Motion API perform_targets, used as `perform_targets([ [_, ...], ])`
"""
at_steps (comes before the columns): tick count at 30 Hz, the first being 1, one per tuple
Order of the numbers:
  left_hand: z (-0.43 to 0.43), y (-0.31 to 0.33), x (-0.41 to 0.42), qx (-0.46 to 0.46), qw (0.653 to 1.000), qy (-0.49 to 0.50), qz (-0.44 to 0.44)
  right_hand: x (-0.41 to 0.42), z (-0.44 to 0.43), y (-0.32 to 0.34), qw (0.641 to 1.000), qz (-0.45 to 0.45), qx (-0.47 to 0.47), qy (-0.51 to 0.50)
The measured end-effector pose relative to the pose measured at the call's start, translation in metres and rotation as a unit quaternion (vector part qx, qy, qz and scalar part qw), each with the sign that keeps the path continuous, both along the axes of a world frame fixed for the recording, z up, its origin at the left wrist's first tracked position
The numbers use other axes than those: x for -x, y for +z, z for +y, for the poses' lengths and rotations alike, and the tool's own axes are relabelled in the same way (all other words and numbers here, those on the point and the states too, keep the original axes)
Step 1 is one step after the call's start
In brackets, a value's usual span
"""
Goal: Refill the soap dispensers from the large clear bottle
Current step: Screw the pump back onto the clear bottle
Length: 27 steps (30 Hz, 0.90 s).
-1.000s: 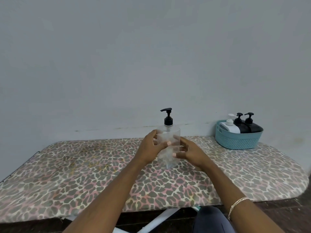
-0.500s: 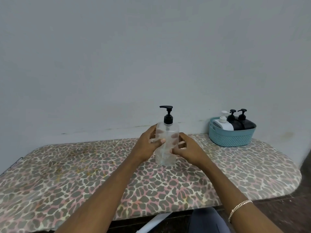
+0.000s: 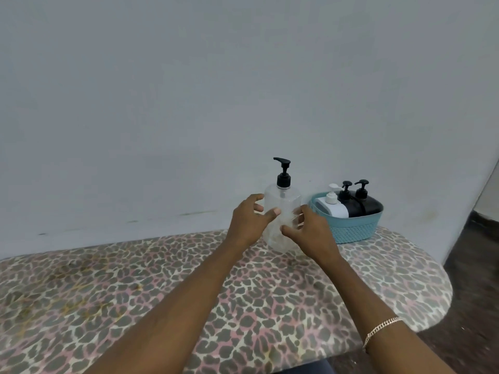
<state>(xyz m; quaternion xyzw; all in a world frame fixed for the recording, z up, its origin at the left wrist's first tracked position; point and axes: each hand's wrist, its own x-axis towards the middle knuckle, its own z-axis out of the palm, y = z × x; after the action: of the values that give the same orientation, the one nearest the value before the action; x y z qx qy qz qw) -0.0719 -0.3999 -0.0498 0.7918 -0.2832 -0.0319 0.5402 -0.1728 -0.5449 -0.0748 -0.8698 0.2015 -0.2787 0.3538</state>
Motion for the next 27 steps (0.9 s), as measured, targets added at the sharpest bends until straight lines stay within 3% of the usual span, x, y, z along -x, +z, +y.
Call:
perform_targets([
  [11, -0.082, 0.008, -0.015, -0.05, 0.993, -0.104, 0.038, -0.03, -0.05, -0.009, 0.995, -0.011, 0.027, -0.095],
  [27, -0.105, -0.02, -0.027, -0.085, 0.988, -0.121, 0.052, -0.046, -0.051, -0.023, 0.972, 0.078, 0.1, -0.195],
])
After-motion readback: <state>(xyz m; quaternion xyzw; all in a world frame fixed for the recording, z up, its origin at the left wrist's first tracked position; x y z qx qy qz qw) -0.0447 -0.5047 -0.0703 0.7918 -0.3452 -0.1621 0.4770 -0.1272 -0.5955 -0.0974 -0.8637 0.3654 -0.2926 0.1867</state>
